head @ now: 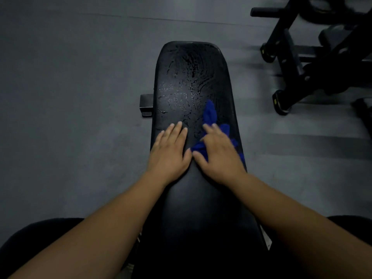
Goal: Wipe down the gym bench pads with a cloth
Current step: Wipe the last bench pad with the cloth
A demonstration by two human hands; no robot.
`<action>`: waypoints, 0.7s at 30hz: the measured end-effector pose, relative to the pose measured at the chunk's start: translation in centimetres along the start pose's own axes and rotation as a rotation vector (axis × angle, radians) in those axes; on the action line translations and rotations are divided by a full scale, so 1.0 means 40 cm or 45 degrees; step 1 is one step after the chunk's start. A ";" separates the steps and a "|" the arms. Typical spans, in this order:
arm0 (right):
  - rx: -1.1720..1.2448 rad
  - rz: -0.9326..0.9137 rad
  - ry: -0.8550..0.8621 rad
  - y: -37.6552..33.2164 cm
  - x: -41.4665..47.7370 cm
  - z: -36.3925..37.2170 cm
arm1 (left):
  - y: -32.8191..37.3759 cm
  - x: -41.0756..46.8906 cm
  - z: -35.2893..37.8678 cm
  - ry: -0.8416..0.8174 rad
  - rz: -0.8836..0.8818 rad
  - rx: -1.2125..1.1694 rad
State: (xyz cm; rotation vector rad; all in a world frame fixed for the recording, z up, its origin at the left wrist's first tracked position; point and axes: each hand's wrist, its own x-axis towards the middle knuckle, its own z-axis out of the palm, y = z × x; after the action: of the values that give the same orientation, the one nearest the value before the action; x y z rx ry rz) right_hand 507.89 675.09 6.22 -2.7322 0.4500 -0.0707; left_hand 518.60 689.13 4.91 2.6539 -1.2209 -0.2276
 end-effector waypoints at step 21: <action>-0.155 -0.011 -0.252 0.027 0.064 -0.056 | 0.005 -0.027 -0.071 -0.187 0.032 0.048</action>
State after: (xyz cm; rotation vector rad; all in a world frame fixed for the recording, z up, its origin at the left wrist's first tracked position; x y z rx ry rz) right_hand 509.77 672.54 7.87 -2.8228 0.3977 0.2306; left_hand 518.41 690.18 7.75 2.6935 -1.3136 -0.4057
